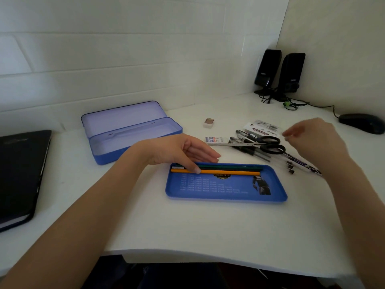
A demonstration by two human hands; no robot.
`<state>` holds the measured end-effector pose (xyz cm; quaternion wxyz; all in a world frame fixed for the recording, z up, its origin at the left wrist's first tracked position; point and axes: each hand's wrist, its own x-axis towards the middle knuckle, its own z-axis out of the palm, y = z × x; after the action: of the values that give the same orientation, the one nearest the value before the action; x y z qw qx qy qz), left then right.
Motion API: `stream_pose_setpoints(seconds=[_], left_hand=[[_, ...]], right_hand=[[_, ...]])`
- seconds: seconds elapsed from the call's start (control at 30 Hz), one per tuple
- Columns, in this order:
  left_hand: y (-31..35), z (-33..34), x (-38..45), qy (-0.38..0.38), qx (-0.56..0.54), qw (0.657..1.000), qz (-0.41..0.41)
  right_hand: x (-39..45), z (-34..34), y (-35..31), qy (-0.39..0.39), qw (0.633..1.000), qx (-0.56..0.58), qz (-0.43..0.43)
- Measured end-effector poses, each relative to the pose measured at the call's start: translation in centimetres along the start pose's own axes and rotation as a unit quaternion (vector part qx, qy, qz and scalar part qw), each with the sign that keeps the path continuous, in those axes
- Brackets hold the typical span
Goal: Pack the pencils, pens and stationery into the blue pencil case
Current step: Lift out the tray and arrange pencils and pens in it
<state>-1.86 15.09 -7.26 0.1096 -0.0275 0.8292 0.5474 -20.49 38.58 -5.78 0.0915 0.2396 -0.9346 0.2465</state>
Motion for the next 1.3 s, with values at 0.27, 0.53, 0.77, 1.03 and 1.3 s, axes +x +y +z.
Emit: stream_pose_setpoints(seconds=[0.27,0.53,0.77,1.03,1.3], left_hand=[[0.2,0.0,0.0,0.005,0.000,1.000,-0.007],[0.2,0.2,-0.1,0.010,0.000,1.000,-0.010],[0.3,0.1,-0.1,0.012,-0.007,1.000,-0.010],[0.8,0.2,-0.5,-0.004,0.013,1.000,-0.014],[1.5,0.5,-0.9,-0.047,0.039,0.998,-0.016]], right_hand=[[0.1,1.3,-0.1,-0.188,0.981,0.022,-0.049],[0.0,1.2,-0.3,-0.147,0.987,0.013,-0.071],[-0.7,0.9,-1.7,-0.075,0.985,-0.053,-0.146],[-2.5,1.2,-4.1,-0.131,0.964,0.025,-0.228],[-3.4,3.5,-5.4,-0.188,0.948,0.094,-0.239]])
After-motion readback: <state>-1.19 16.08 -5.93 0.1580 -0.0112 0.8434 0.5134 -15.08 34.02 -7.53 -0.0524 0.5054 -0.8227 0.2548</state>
